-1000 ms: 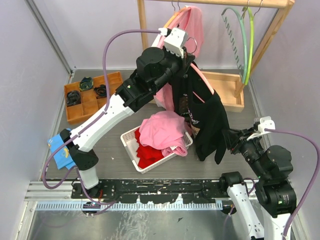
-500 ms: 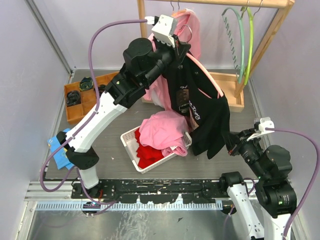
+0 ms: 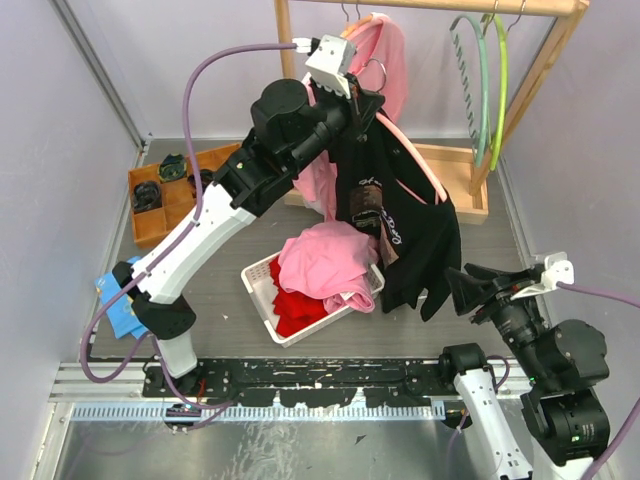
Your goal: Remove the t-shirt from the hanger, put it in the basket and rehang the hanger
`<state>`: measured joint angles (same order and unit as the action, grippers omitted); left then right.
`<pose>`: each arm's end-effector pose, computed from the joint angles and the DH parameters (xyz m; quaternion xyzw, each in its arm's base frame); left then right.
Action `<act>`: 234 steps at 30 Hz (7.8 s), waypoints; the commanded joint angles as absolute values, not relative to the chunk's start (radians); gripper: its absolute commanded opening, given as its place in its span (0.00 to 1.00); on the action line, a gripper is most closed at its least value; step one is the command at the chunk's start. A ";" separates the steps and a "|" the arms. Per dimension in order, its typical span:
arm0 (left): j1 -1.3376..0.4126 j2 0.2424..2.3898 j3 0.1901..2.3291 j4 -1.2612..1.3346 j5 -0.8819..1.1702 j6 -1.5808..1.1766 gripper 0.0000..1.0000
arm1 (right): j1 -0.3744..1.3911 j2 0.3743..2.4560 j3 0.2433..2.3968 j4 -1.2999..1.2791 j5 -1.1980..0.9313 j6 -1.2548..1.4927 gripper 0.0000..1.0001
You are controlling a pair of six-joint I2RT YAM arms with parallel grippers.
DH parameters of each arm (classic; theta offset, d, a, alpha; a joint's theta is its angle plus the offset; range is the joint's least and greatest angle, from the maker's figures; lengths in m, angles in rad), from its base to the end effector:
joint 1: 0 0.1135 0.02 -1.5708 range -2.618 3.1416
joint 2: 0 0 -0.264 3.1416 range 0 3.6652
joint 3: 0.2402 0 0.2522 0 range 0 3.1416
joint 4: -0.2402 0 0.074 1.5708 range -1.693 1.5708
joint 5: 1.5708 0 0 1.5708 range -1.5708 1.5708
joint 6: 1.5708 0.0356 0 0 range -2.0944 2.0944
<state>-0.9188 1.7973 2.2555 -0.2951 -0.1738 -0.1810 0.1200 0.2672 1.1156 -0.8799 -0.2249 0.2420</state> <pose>0.2355 -0.2984 0.5506 0.1708 0.6252 -0.3490 0.6769 -0.0099 0.0068 0.4032 -0.0344 0.7171 0.2037 0.6657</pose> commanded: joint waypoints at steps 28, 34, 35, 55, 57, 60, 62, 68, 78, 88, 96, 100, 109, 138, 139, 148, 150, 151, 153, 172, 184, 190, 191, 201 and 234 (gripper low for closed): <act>-0.913 1.699 2.224 -0.195 -0.105 -0.240 0.00 | 0.113 0.285 1.063 -0.696 -0.201 0.263 0.22; -0.913 1.683 2.221 -0.196 -0.094 -0.249 0.00 | 0.113 0.278 1.063 -0.703 -0.168 0.277 0.01; -0.914 1.681 2.220 -0.196 -0.094 -0.249 0.00 | 0.113 0.276 1.064 -0.705 -0.166 0.278 0.01; -0.913 1.701 2.238 -0.214 -0.099 -0.249 0.00 | 0.114 0.263 1.191 -0.721 -0.200 0.246 0.42; -0.913 1.703 2.238 -0.216 -0.097 -0.249 0.00 | 0.113 0.266 1.199 -0.719 -0.201 0.240 0.44; -0.913 1.701 2.239 -0.218 -0.094 -0.250 0.00 | 0.113 0.279 1.200 -0.718 -0.213 0.230 0.49; -0.913 1.699 2.236 -0.217 -0.092 -0.252 0.00 | 0.113 0.287 1.193 -0.713 -0.223 0.229 0.50; -0.914 1.694 2.235 -0.219 -0.087 -0.253 0.00 | 0.112 0.295 1.159 -0.681 -0.245 0.240 0.44; -0.913 1.696 2.251 -0.221 -0.080 -0.262 0.00 | 0.112 0.283 1.122 -0.685 -0.201 0.268 0.01; -0.914 1.715 2.332 -0.238 -0.098 -0.278 0.00 | 0.112 0.287 1.037 -0.883 -0.027 0.440 0.01; -0.914 1.737 2.373 -0.253 -0.109 -0.277 0.00 | 0.112 0.229 0.970 -0.948 -0.030 0.492 0.01; -0.913 1.740 2.373 -0.250 -0.114 -0.276 0.00 | 0.112 0.212 0.973 -0.972 -0.022 0.495 0.01; -0.913 1.753 2.397 -0.248 -0.123 -0.284 0.00 | 0.112 0.163 0.958 -1.020 -0.023 0.509 0.01; -0.986 1.656 2.107 -0.149 -0.054 -0.228 0.00 | 0.112 0.235 1.147 -0.964 0.032 0.362 0.48; -0.988 1.647 2.081 -0.144 -0.052 -0.227 0.00 | 0.112 0.253 1.171 -0.972 0.055 0.346 0.48; -1.015 1.590 1.905 -0.131 -0.044 -0.204 0.00 | 0.112 0.363 1.348 -0.932 0.128 0.243 0.55; -1.022 1.589 1.886 -0.133 -0.041 -0.202 0.00 | 0.112 0.386 1.387 -0.911 0.088 0.225 0.58; -1.027 1.592 1.881 -0.134 -0.039 -0.200 0.00 | 0.112 0.398 1.406 -0.905 0.068 0.219 0.60; -1.038 1.605 1.882 -0.146 -0.039 -0.192 0.00 | 0.112 0.431 1.449 -0.895 0.017 0.207 0.60; -1.104 1.820 2.160 -0.332 -0.067 -0.132 0.00 | 0.110 0.643 1.548 -0.943 -0.221 0.130 0.61; -1.117 1.875 2.252 -0.381 -0.082 -0.121 0.00 | 0.110 0.654 1.481 -0.977 -0.218 0.126 0.61; -1.121 1.888 2.283 -0.397 -0.081 -0.119 0.00 | 0.109 0.651 1.448 -0.963 -0.205 0.124 0.61; -1.121 1.889 2.288 -0.398 -0.082 -0.118 0.00 | 0.109 0.653 1.444 -0.962 -0.204 0.122 0.61; -1.132 1.927 2.354 -0.433 -0.081 -0.109 0.00 | 0.109 0.669 1.437 -0.945 -0.204 0.114 0.50; -1.141 1.929 2.346 -0.426 -0.098 -0.101 0.33 | 0.109 0.673 1.451 -0.928 -0.192 0.104 0.01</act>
